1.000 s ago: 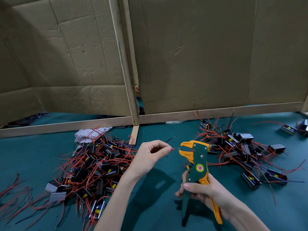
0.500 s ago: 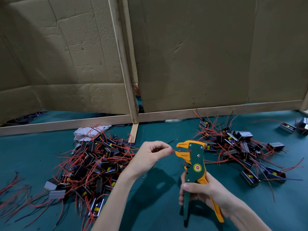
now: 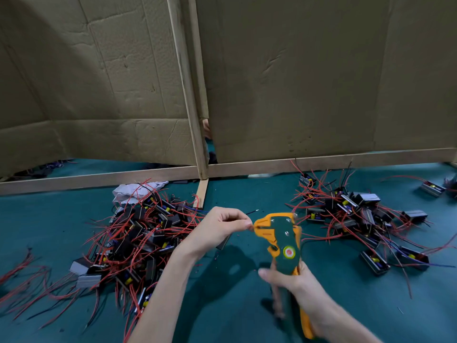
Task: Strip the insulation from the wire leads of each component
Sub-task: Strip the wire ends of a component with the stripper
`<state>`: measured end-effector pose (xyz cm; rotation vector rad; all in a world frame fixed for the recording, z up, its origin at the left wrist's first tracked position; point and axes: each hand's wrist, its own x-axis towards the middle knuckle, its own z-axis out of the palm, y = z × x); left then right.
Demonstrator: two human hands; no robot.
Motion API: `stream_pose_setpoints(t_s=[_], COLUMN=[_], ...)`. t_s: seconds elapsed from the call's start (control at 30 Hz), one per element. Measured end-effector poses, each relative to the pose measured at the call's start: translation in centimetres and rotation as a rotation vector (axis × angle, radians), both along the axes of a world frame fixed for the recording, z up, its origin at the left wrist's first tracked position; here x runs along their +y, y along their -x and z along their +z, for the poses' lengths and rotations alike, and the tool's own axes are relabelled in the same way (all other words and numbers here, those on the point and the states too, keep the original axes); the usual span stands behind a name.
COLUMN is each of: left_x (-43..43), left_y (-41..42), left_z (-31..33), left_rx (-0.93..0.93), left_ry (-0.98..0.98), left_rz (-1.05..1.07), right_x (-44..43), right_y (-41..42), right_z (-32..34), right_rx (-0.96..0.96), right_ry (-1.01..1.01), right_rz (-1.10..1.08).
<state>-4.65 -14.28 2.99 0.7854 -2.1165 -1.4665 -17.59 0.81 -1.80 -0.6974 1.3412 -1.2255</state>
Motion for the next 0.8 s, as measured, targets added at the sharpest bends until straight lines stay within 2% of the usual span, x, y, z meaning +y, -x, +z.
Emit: stream_pose_setpoints(t_s=[0.1,0.23,0.33,0.53,0.67,0.73,0.8], left_x=[-0.1,-0.3,-0.4,1.5,3.0,3.8,4.6], left_y=[0.3,0.4,0.4,3.8,10.0,13.1,15.5], left_z=[-0.8,-1.2,-0.8,1.8,3.5,4.5,5.3], left_rx=[-0.07,-0.034,0.02,0.142,0.269,0.384,0.436], left_ry=[0.0,0.003,0.093,0.413,0.429,0.37,0.275], left_rz=[0.036,0.1,0.172,0.259,0.305,0.357,0.312], right_x=[-0.2,-0.8,-1.4,-2.0,-2.0,-2.0,-2.2], right_y=[-0.3,0.5,1.9,3.3,3.3,3.4,3.4], right_z=[-0.8,0.0,-0.5,-1.0,-1.2,-1.2,-1.2], right_rx=[-0.03,-0.398,-0.501,-0.54,-0.546,-0.53,-0.489], right_ry=[0.001,0.101,0.117,0.066,0.041,0.038,0.034], right_rz=[-0.039,0.009,-0.081,-0.171,-0.144,-0.129,-0.13])
